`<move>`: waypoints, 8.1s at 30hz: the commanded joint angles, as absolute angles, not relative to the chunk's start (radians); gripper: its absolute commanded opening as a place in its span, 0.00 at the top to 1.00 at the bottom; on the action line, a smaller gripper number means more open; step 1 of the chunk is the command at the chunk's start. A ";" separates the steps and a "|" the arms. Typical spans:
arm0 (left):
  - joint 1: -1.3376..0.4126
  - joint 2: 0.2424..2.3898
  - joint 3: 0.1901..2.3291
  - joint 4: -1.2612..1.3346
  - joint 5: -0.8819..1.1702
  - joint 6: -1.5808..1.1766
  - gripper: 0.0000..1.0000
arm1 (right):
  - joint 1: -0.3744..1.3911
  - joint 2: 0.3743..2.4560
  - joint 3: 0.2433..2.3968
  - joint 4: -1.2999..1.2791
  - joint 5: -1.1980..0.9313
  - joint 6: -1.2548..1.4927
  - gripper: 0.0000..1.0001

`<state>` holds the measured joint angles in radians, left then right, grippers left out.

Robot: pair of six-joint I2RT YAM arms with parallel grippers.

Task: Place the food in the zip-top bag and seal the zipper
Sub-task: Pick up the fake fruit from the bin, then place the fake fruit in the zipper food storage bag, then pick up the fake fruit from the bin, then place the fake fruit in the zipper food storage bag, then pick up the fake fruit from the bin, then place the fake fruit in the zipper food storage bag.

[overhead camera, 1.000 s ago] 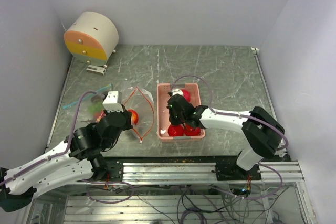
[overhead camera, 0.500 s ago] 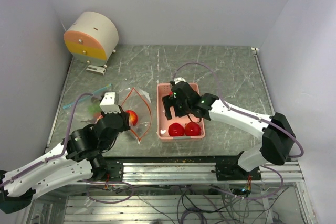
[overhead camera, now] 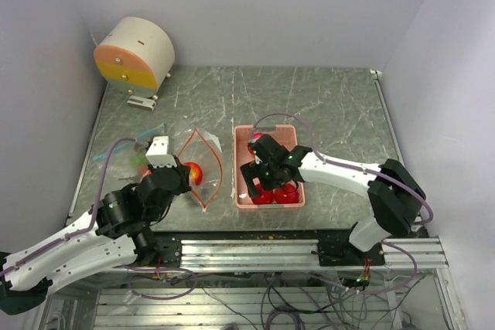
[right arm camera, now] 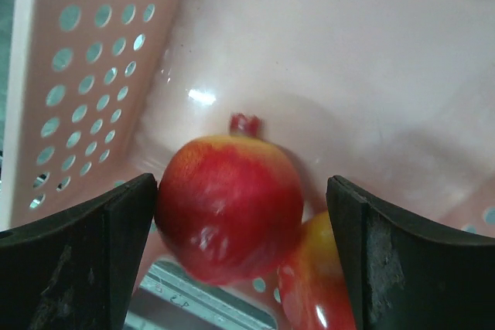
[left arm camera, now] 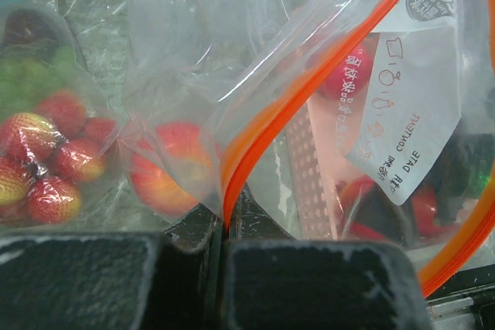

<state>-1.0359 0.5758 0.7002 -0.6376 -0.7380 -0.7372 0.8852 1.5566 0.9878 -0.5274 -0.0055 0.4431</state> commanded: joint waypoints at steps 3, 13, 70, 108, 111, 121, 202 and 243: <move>-1.033 0.560 0.698 -0.651 -0.769 -0.738 0.93 | 0.884 1.631 0.963 -0.493 -0.078 0.400 0.15; -1.032 0.551 0.692 -0.666 -0.781 -0.750 0.93 | 0.884 1.654 0.978 -0.510 -0.049 0.403 0.79; -1.033 0.788 0.707 -0.419 -0.643 -0.705 0.93 | 0.908 1.351 0.883 0.194 -0.054 0.567 0.86; -1.033 0.722 0.672 -0.460 -0.669 -0.714 0.93 | 0.834 1.496 1.033 -0.221 0.509 0.604 0.00; -1.033 0.715 0.672 -0.464 -0.668 -0.709 0.93 | 0.785 1.578 1.053 -0.199 0.435 0.607 0.00; -1.033 0.688 0.670 -0.485 -0.675 -0.700 0.93 | 0.747 1.763 1.076 -0.102 0.340 0.608 0.01; -1.033 0.721 0.725 -0.492 -0.603 -0.687 0.93 | 1.117 1.167 0.941 -0.780 0.539 0.783 0.01; -1.033 0.668 0.695 -0.531 -0.633 -0.701 0.93 | 0.950 0.979 0.913 -0.341 -0.060 0.437 0.53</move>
<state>-1.0359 0.6559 0.6903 -0.5499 -0.6247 -0.6964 0.9531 1.0489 0.8886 -0.4999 0.2188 0.5674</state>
